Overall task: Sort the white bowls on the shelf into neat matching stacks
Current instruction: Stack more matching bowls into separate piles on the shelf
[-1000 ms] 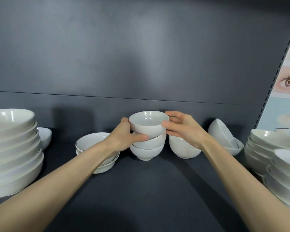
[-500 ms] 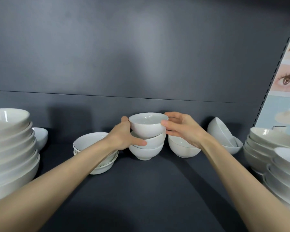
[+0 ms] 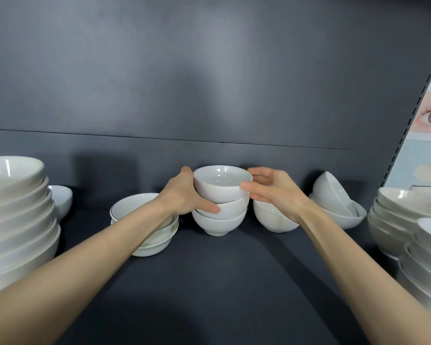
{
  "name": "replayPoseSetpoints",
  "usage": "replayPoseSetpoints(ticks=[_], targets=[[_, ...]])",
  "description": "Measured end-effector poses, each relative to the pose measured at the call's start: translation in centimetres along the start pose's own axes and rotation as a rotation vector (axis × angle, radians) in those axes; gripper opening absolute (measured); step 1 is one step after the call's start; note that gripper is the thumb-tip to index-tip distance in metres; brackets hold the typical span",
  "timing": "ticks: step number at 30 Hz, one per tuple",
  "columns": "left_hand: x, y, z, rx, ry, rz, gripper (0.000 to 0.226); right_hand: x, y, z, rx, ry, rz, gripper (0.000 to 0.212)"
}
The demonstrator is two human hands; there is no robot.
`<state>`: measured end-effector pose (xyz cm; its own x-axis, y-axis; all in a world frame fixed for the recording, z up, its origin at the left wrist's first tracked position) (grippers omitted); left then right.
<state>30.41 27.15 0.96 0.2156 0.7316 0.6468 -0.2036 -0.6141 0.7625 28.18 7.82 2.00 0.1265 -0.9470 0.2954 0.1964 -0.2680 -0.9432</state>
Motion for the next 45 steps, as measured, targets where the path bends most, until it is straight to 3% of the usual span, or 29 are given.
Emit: replayPoseSetpoints(ticks=[5, 9, 12, 21, 26, 29, 31, 38, 41, 45], targets=[[0.2, -0.2, 0.0, -0.013, 0.02, -0.056, 0.075, 0.0, 0.2, -0.5, 0.013, 0.028, 0.04, 0.043], [0.5, -0.1, 0.1, -0.033, 0.045, -0.062, 0.081, 0.0, 1.0, -0.6, -0.002, 0.053, 0.069, 0.047], [0.7, 0.7, 0.0, -0.06, 0.062, 0.014, 0.095, -0.3, 1.3, -0.4, -0.003, 0.054, 0.055, 0.037], [0.9, -0.2, 0.3, -0.058, -0.026, -0.007, 0.117, -0.4, 1.4, -0.3, -0.035, 0.034, 0.007, 0.049], [1.0, -0.3, 0.6, -0.05, -0.086, 0.033, 0.095, -0.7, 0.8, -0.5, -0.025, -0.005, -0.062, 0.063], [0.8, -0.7, 1.2, -0.027, -0.129, 0.078, 0.06, -1.0, 0.5, -0.6, -0.013, -0.024, -0.109, 0.064], [0.6, -0.9, 1.2, -0.02, -0.158, 0.079, 0.053, -1.0, 0.5, -0.6, -0.002, -0.019, -0.114, 0.064], [0.7, -0.3, 1.1, -0.046, -0.214, 0.065, 0.069, -0.6, 1.3, -0.3, 0.001, 0.009, -0.078, 0.065], [0.8, -0.2, 1.2, -0.054, -0.203, 0.051, 0.058, -0.6, 1.5, -0.4, 0.013, 0.024, -0.064, 0.054], [1.2, 0.2, 0.9, -0.077, -0.179, 0.033, 0.08, -0.7, 1.9, -0.5, 0.018, 0.033, -0.044, 0.047]])
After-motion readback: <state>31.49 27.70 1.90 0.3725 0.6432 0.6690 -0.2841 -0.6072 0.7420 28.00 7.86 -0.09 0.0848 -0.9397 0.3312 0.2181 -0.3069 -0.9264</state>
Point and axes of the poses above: each hand's wrist, its own z-axis towards the middle knuckle, its own x-axis out of the back of the hand, y = z × x, the point moved 9 cm from there along z, towards the middle knuckle, and after that the axes turned 8 degrees about -y, right-handed, at the moved point
